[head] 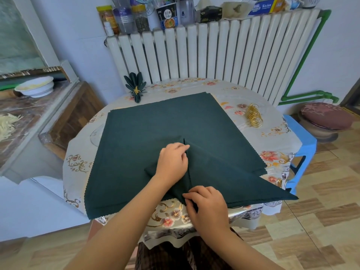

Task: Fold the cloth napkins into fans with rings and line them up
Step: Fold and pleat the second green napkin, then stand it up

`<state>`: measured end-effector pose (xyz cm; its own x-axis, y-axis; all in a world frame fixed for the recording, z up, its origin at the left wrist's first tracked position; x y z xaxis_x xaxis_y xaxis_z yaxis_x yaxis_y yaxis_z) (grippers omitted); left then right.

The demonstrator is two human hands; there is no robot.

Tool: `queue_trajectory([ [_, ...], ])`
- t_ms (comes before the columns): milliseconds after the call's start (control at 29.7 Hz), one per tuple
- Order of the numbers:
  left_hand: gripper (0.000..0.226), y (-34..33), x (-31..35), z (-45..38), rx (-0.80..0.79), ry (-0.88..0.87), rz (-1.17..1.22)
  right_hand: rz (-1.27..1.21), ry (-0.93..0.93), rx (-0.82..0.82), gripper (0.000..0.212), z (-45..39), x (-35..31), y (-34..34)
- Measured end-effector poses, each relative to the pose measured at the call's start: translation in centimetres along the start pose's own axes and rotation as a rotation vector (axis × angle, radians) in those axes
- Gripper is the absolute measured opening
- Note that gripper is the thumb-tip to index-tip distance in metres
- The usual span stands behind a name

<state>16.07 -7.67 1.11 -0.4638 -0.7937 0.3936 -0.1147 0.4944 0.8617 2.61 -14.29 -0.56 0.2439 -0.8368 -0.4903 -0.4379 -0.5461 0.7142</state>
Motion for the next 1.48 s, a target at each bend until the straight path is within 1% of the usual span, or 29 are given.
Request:
queue_trajectory([
  [67,0.043,-1.6,0.7,1.6,-0.164,-0.051,-0.036,-0.004,0.001,-0.007,0.016,0.0,0.2,0.0],
  [168,0.048,-3.8,0.5,3.5,-0.379,-0.045,-0.078,-0.049,-0.019,-0.039,0.019,0.4,0.5,0.0],
  [236,0.051,-4.7,0.2,4.2,-0.449,-0.053,-0.192,-0.08,-0.018,-0.075,0.022,0.7,0.5,-0.1],
  [337,0.053,-4.8,0.1,4.5,-0.421,-0.057,-0.275,-0.117,0.016,-0.182,0.023,1.2,0.1,-0.1],
  [404,0.053,-4.7,0.1,4.5,-0.408,-0.061,-0.287,-0.244,-0.054,-0.266,0.022,0.8,1.0,0.4],
  [438,0.053,-4.8,0.2,4.5,-0.409,-0.063,-0.288,-0.312,-0.09,-0.279,0.023,0.5,1.8,1.1],
  [471,0.052,-4.7,0.1,4.5,-0.412,-0.062,-0.288,-0.332,-0.107,-0.239,0.024,0.0,2.7,2.1],
  [539,0.052,-4.5,0.1,4.4,-0.416,-0.058,-0.278,-0.203,-0.125,-0.131,0.03,-1.4,5.2,4.3],
  [573,0.052,-4.6,0.4,4.6,-0.416,-0.059,-0.266,-0.086,-0.163,-0.151,0.034,-1.7,6.7,5.0],
  [674,0.051,-4.4,0.4,4.7,-0.424,-0.058,-0.257,0.25,-0.311,-0.376,0.046,-2.6,11.4,5.1],
  [707,0.051,-4.4,0.5,4.7,-0.423,-0.056,-0.244,0.32,-0.326,-0.447,0.05,-2.7,12.6,5.2],
  [775,0.049,-4.0,0.6,4.7,-0.391,-0.044,-0.206,0.357,-0.328,-0.559,0.056,-3.1,13.9,5.5],
  [876,0.046,-2.9,0.8,4.4,-0.282,-0.045,-0.205,0.304,-0.259,-0.683,0.061,-3.8,14.2,5.6],
  [943,0.045,-2.6,1.1,4.4,-0.24,-0.037,-0.217,0.261,-0.207,-0.747,0.062,-4.0,13.8,5.5],
  [1078,0.047,-2.3,1.2,4.7,-0.218,0.034,-0.213,0.272,-0.105,-0.799,0.055,-4.6,13.4,4.8],
  [1145,0.05,-2.4,1.1,4.9,-0.254,0.066,-0.232,0.231,-0.086,-0.825,0.053,-4.7,13.3,4.5],
  [1280,0.064,-2.9,1.1,5.7,-0.381,0.054,-0.274,0.068,-0.151,-0.915,0.055,-4.5,13.4,4.6],
  [1414,0.069,-2.8,0.9,5.5,-0.443,0.065,-0.253,-0.054,-0.247,-0.991,0.046,-4.9,13.9,5.4],
  [1482,0.069,-2.8,1.0,5.5,-0.447,0.072,-0.239,-0.229,-0.308,-1.038,0.045,-4.8,13.2,5.6],
])
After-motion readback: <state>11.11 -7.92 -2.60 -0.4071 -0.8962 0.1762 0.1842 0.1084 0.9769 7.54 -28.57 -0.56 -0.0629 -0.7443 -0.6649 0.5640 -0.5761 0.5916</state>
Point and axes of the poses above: each hand's wrist, its own z-axis away from the middle knuckle, its own y-axis out of the back of the hand, x = y × z, the point moved 10 cm from there along -z, towards the middle knuckle, and after that the axes turned 1 degree about z, right-handed, at the moved point
